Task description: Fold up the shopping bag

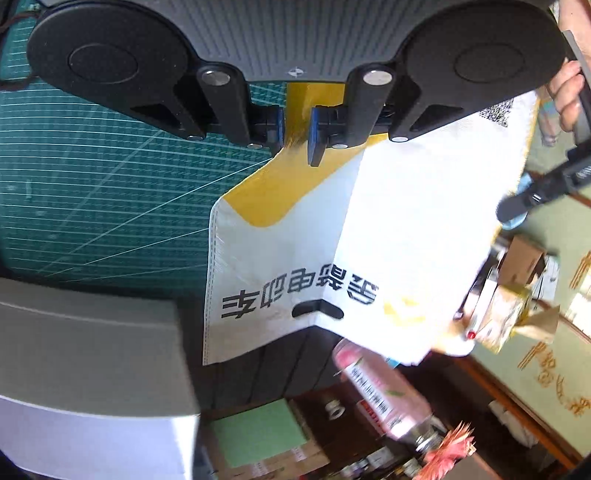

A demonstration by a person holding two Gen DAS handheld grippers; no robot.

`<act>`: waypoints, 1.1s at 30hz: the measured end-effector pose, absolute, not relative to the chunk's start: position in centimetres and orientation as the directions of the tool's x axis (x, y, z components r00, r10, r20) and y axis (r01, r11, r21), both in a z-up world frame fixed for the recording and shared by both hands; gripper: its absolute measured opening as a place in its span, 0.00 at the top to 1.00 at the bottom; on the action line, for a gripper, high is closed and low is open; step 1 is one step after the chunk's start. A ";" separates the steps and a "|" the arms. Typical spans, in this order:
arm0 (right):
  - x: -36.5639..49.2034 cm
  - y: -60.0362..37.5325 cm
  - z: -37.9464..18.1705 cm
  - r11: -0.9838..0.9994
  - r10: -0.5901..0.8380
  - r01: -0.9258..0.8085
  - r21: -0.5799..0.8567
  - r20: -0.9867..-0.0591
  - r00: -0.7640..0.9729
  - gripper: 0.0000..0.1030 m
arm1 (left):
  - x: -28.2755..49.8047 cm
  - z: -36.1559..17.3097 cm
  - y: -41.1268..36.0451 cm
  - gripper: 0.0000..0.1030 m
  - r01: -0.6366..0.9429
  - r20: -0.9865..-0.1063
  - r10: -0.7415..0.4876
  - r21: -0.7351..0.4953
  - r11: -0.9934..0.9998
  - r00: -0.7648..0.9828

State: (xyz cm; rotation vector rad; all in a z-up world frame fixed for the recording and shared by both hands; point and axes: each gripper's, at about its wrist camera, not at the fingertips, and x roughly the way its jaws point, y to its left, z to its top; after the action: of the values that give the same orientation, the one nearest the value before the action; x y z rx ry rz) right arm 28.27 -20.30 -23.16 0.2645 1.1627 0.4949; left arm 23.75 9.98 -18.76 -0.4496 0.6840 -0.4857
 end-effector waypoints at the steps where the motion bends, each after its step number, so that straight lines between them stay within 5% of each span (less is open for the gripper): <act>1: 29.6 -21.0 -23.0 0.862 0.504 -0.233 0.450 -0.811 0.298 0.88 | 23.7 -18.9 9.5 0.94 0.293 -0.474 -0.584 -0.553 0.780 0.659; 7: 31.3 -20.8 -23.9 0.852 0.519 -0.242 0.465 -0.813 0.263 0.85 | 24.6 -21.0 7.3 0.87 0.301 -0.442 -0.688 -0.668 0.681 0.575; 15: 31.7 -21.1 -24.5 0.848 0.527 -0.217 0.484 -0.814 0.243 0.80 | 26.9 -25.0 6.2 0.66 0.214 -0.459 -0.729 -0.753 0.622 0.508; 22: 32.1 -21.6 -25.0 0.850 0.524 -0.193 0.490 -0.821 0.227 0.75 | 28.3 -26.9 5.4 0.63 0.190 -0.498 -0.728 -0.749 0.635 0.472; 26: 31.5 -23.3 -23.4 0.863 0.504 -0.155 0.481 -0.807 0.306 0.54 | 28.2 -27.8 5.5 0.63 0.170 -0.525 -0.725 -0.745 0.645 0.446; 33: 31.6 -24.1 -20.4 0.855 0.508 -0.176 0.489 -0.714 0.482 0.53 | 28.7 -29.2 5.2 0.62 0.117 -0.598 -0.689 -0.715 0.690 0.410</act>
State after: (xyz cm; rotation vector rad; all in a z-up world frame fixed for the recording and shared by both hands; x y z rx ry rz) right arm 31.59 -24.12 -20.40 0.3753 0.9860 0.4286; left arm 28.65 5.22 -29.18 -0.6448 1.0329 -0.5537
